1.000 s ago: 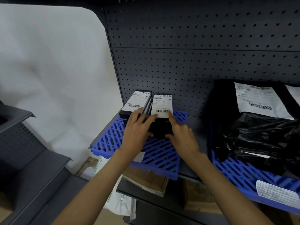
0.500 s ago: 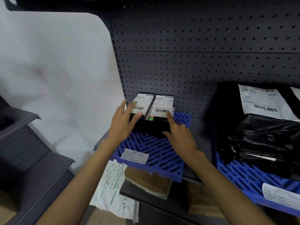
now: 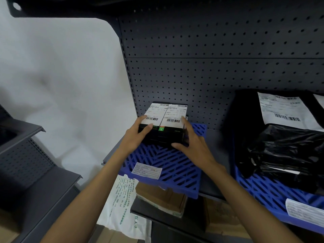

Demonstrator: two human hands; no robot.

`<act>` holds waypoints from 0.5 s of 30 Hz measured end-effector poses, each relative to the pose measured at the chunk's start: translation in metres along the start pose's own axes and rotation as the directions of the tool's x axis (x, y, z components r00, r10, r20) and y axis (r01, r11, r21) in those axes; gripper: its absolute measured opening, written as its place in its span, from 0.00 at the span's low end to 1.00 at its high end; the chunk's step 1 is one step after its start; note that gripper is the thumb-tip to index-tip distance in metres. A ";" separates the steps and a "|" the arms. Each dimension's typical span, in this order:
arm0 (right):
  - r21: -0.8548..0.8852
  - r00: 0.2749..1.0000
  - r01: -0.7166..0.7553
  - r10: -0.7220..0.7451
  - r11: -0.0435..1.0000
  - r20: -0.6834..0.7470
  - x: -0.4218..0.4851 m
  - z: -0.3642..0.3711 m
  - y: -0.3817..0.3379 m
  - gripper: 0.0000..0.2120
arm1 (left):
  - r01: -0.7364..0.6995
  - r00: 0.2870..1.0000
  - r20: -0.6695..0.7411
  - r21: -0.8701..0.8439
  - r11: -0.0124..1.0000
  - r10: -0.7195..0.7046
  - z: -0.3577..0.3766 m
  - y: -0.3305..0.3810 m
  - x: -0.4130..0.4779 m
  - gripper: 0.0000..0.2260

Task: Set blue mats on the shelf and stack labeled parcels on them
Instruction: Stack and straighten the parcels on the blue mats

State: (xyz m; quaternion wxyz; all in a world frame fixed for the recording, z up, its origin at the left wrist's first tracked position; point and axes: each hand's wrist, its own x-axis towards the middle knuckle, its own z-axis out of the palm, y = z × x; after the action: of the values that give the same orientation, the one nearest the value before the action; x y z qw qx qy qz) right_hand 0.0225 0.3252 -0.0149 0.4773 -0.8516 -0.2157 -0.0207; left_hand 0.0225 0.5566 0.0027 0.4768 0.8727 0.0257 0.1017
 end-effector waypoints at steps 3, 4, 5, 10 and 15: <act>0.101 0.997 -0.072 0.075 0.992 -0.024 0.004 -0.002 0.000 0.41 | 0.063 0.998 -0.007 -0.044 0.997 -0.064 -0.004 -0.004 0.006 0.21; 0.123 0.994 -0.107 0.111 0.987 -0.025 0.007 -0.002 0.000 0.40 | 0.070 0.997 -0.012 -0.045 0.997 -0.070 -0.004 -0.004 0.008 0.21; 0.138 0.989 -0.139 0.144 0.981 -0.022 0.010 -0.001 0.000 0.38 | 0.069 0.997 -0.012 -0.032 0.997 -0.070 -0.003 -0.004 0.009 0.21; 0.221 0.964 -0.263 0.265 0.939 0.024 0.026 0.008 -0.001 0.35 | 0.050 0.999 -0.004 -0.007 0.999 -0.050 0.001 -0.001 0.010 0.18; 0.232 0.955 -0.295 0.296 0.927 0.032 0.030 0.018 -0.007 0.35 | 0.002 1.000 -0.030 0.051 0.999 -0.001 0.008 0.005 0.006 0.18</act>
State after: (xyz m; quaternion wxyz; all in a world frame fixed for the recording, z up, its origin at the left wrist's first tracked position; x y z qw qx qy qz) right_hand 0.0439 0.3535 -0.0116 0.5723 -0.8122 -0.0850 0.0753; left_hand 0.0294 0.5479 0.0038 0.4539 0.8830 0.0361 0.1137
